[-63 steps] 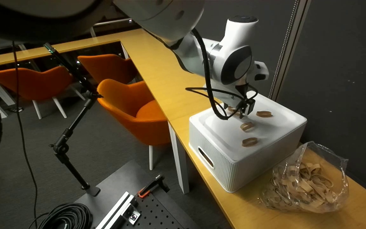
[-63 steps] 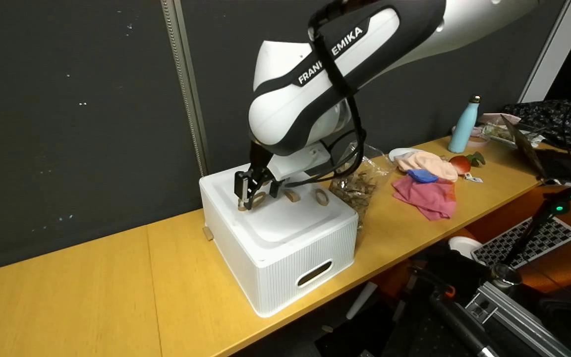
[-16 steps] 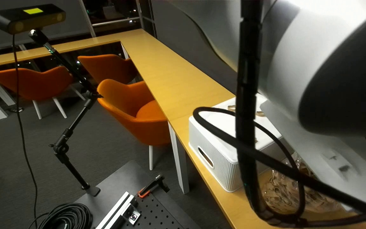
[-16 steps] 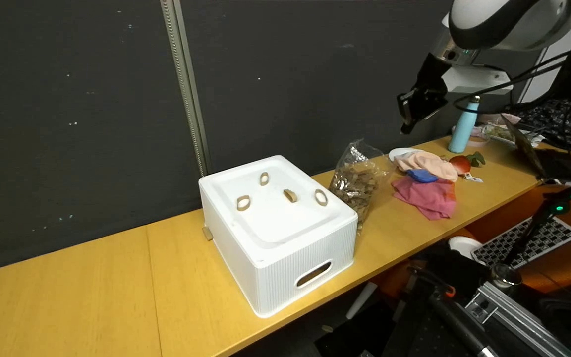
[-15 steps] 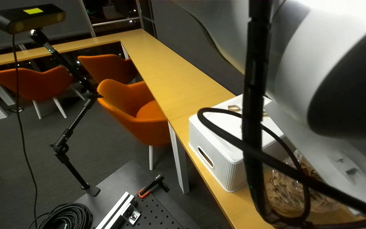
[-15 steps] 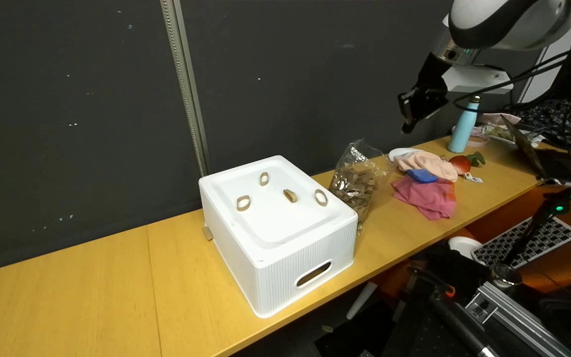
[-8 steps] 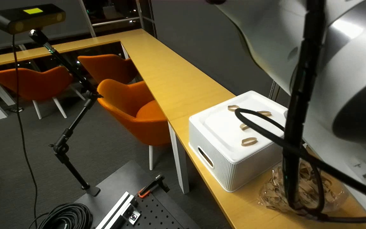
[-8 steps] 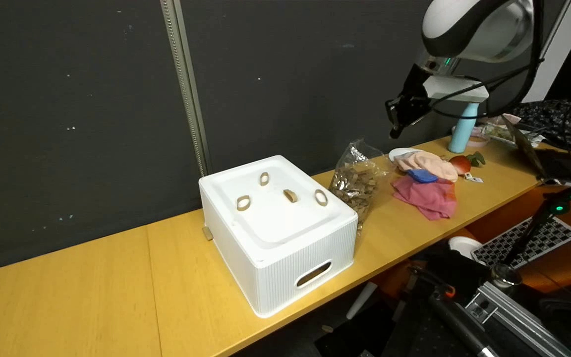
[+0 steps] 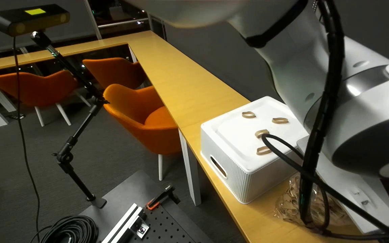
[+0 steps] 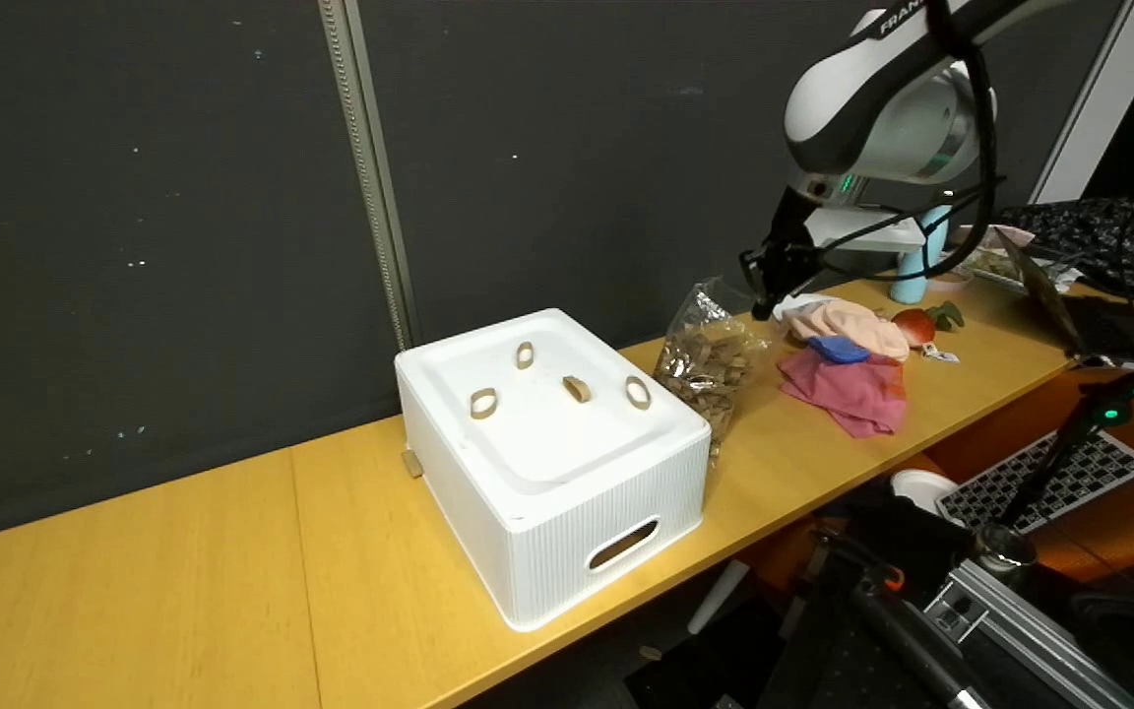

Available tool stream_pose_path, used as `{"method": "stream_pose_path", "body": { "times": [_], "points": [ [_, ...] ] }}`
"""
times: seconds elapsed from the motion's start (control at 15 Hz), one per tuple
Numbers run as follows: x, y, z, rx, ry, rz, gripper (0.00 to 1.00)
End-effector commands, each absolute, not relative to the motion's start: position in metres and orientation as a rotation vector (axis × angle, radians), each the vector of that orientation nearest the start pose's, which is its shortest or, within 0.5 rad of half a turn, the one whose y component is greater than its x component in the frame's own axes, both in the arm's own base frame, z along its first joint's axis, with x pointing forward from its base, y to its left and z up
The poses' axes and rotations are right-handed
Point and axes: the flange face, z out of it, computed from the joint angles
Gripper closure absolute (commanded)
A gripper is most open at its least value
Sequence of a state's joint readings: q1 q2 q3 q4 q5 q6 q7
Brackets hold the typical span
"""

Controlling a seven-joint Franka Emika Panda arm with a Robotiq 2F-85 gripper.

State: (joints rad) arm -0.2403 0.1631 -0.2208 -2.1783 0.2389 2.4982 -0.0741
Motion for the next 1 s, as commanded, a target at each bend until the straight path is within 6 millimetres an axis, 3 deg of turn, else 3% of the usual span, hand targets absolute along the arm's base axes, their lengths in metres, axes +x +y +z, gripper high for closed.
{"method": "stream_pose_path", "body": {
  "times": [0.0, 0.4, 0.6, 0.8, 0.93],
  "points": [
    [0.518, -0.25, 0.354, -2.926, 0.824, -0.371, 0.67],
    [0.527, -0.218, 0.408, -2.919, 0.729, -0.508, 0.23],
    [0.532, -0.201, 0.42, -2.903, 0.684, -0.544, 0.02],
    [0.538, -0.188, 0.419, -2.896, 0.653, -0.545, 0.0],
    [0.548, -0.164, 0.418, -2.894, 0.596, -0.524, 0.0]
  ]
}}
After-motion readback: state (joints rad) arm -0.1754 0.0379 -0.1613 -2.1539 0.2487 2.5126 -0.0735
